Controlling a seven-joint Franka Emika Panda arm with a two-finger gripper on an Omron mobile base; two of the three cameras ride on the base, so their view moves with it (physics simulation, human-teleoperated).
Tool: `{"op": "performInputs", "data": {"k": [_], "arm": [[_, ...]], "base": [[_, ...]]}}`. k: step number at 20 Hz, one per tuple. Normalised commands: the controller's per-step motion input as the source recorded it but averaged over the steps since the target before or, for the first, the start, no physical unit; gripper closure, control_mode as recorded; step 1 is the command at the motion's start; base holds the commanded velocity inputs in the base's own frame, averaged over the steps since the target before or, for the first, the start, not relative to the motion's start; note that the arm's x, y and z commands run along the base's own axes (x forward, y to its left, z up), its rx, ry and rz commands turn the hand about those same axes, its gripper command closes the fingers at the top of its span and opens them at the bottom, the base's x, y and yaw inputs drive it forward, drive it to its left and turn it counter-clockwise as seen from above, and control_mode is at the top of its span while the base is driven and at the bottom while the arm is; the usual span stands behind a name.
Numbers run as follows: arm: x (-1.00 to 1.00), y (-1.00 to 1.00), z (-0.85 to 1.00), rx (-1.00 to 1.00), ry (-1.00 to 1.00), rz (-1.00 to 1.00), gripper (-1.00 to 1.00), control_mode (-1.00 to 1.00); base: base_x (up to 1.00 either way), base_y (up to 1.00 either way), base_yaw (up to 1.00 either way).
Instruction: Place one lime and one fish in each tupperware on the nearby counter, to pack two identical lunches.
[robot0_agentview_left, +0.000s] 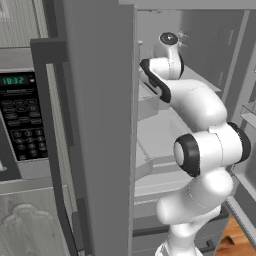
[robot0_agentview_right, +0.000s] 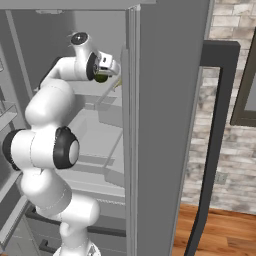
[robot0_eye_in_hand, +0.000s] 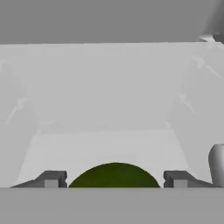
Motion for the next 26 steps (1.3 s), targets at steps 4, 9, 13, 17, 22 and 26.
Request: {"op": "performInputs", "data": {"k": [4,9,13,17,22,26], "arm": [[-0.03,0.0,-0.11,-0.06,-0.01,0.0,1.0,-1.0],[-0.89,0.0,0.24,0.0,-0.29,0.0,1.0,-1.0],[-1.0,0.0,0.39,0.0,-0.37,0.0,1.0,-1.0],[-1.0,0.0,0.32,0.09,-0.16,0.0,1.0,-1.0],[-1.0,0.0,-0.23,0.16,0.05,0.0,1.0,-1.0],[-1.0,0.0,-0.76,0.11,0.2,0.0,1.0,-1.0]], "base": [[0.0,0.0,0.0],[0.0,0.0,0.0],[0.0,0.0,0.0],[0.0,0.0,0.0],[0.0,0.0,0.0],[0.0,0.0,0.0]]}}
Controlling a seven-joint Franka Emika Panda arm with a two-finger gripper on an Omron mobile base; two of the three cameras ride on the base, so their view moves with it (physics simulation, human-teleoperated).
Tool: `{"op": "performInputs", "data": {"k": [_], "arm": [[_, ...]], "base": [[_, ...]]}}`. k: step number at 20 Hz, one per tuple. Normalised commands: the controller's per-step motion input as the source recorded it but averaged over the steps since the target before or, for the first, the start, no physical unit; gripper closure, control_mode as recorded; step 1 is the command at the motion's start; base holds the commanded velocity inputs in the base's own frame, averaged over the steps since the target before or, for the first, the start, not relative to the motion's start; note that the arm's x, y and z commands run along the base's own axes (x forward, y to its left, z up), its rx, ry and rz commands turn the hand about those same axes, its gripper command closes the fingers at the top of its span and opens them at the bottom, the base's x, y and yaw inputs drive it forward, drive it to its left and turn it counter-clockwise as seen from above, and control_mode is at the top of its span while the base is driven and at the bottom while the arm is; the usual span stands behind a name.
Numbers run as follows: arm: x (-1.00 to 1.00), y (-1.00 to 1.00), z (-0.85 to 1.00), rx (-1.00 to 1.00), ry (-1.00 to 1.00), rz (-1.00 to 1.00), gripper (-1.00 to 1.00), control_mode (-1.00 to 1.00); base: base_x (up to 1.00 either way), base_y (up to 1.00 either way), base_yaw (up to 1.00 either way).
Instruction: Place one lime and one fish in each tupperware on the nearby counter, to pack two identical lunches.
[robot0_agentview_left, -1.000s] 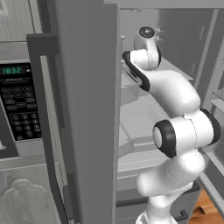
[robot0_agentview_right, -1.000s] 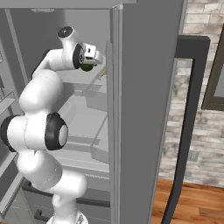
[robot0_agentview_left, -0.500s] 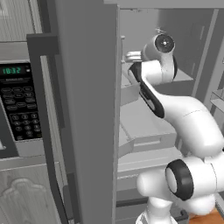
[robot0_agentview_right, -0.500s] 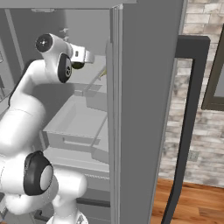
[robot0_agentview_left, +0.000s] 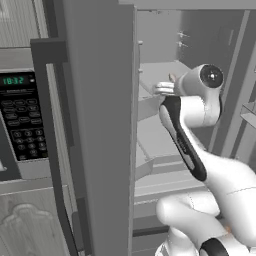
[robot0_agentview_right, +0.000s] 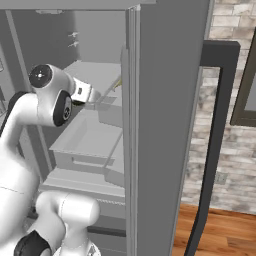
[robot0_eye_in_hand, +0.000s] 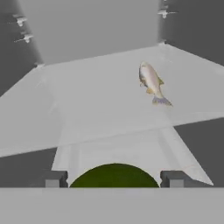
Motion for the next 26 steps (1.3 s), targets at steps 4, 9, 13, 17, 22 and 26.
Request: {"op": "performInputs", "data": {"k": [4,9,13,17,22,26], "arm": [[-1.0,0.0,-0.71,0.05,0.26,-0.01,1.0,-1.0],[-0.4,0.0,-0.26,0.02,0.1,-0.02,1.0,1.0],[0.0,0.0,0.0,0.0,0.0,0.0,1.0,1.0],[0.0,0.0,0.0,0.0,0.0,0.0,1.0,1.0],[0.0,0.0,0.0,0.0,0.0,0.0,1.0,1.0],[0.0,0.0,0.0,0.0,0.0,0.0,1.0,1.0]], "base": [[0.0,0.0,0.0],[-0.6,0.1,-0.1],[-1.0,0.02,-0.36],[-1.0,0.09,-0.52],[-1.0,0.15,-0.6],[-0.81,0.02,-0.77]]}}
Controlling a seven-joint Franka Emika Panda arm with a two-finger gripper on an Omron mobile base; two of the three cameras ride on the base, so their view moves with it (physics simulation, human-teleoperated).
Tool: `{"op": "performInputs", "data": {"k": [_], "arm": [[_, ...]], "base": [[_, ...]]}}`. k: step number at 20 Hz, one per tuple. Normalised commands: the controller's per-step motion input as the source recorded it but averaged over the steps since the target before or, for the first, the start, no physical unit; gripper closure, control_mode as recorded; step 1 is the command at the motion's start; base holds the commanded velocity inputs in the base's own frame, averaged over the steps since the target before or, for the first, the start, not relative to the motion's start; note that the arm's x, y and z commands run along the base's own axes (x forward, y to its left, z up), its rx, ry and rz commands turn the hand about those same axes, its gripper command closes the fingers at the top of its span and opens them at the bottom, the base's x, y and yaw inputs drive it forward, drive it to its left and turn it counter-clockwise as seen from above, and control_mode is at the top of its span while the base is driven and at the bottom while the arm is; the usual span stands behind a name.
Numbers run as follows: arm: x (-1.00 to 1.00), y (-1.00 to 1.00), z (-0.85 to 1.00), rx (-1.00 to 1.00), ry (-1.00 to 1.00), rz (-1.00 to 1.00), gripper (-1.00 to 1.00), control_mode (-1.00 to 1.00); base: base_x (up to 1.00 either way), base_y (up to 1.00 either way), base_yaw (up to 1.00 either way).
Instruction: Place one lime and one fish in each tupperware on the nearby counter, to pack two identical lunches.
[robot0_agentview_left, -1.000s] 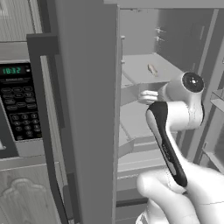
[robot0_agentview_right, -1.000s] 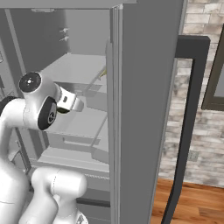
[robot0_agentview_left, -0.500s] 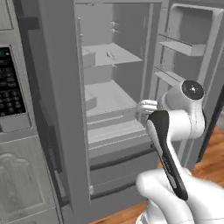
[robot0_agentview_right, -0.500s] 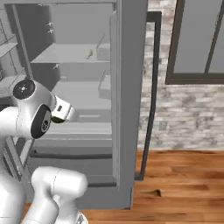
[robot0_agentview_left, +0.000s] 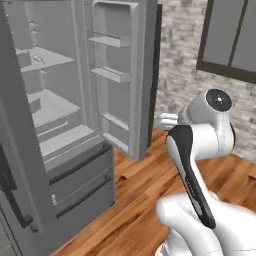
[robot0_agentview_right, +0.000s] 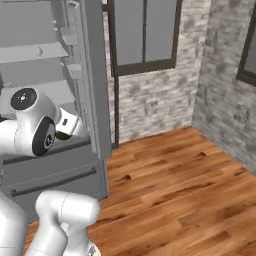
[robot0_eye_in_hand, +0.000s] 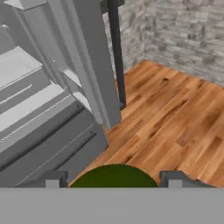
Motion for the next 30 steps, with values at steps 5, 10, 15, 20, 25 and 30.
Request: {"op": "performInputs", "data": {"k": [5,10,15,20,25,30], "arm": [[0.0,0.0,0.0,0.0,0.0,0.0,1.0,1.0],[0.0,0.0,0.0,0.0,0.0,0.0,1.0,1.0],[0.0,0.0,0.0,0.0,0.0,0.0,1.0,1.0],[0.0,0.0,0.0,0.0,0.0,0.0,1.0,1.0],[0.0,0.0,0.0,0.0,0.0,0.0,1.0,1.0],[0.0,0.0,0.0,0.0,0.0,0.0,1.0,1.0]], "base": [[-0.18,-0.43,-0.88],[0.27,-0.94,-0.74],[0.97,-1.0,-0.42],[0.98,-1.0,-0.33],[0.51,-1.0,-0.49],[0.32,-1.0,-0.52]]}}
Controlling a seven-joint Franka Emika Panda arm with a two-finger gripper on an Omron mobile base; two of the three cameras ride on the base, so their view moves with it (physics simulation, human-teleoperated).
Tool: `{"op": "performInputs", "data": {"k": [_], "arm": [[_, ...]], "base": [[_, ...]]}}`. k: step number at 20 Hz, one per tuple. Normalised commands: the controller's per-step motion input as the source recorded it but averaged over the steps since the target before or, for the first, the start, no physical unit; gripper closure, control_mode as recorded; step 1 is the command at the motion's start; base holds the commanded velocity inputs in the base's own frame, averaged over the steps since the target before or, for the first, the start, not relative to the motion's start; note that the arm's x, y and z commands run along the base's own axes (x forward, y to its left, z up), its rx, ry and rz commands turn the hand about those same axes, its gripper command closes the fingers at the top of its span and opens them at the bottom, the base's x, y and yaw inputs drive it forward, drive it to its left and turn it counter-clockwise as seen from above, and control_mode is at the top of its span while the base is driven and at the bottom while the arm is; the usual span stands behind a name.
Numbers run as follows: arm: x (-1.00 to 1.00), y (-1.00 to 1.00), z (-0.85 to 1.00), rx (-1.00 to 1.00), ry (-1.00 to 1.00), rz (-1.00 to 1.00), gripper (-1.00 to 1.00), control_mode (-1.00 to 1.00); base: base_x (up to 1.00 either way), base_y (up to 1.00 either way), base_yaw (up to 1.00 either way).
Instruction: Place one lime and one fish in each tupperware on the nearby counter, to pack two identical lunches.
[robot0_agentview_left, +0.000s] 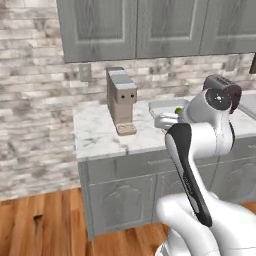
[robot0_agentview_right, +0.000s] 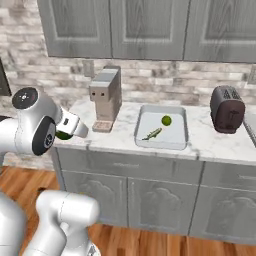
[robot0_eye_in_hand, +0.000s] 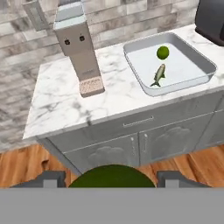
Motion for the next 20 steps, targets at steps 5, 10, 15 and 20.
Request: {"op": "performInputs", "data": {"k": [5,10,15,20], "arm": [[0.0,0.0,0.0,0.0,0.0,0.0,1.0,1.0],[0.0,0.0,0.0,0.0,0.0,0.0,1.0,1.0],[0.0,0.0,0.0,0.0,0.0,0.0,1.0,1.0],[0.0,0.0,0.0,0.0,0.0,0.0,1.0,1.0]], "base": [[0.66,-1.0,-0.45],[0.8,-1.0,-0.41],[0.79,-1.0,-0.41],[0.94,-1.0,-0.23]]}}
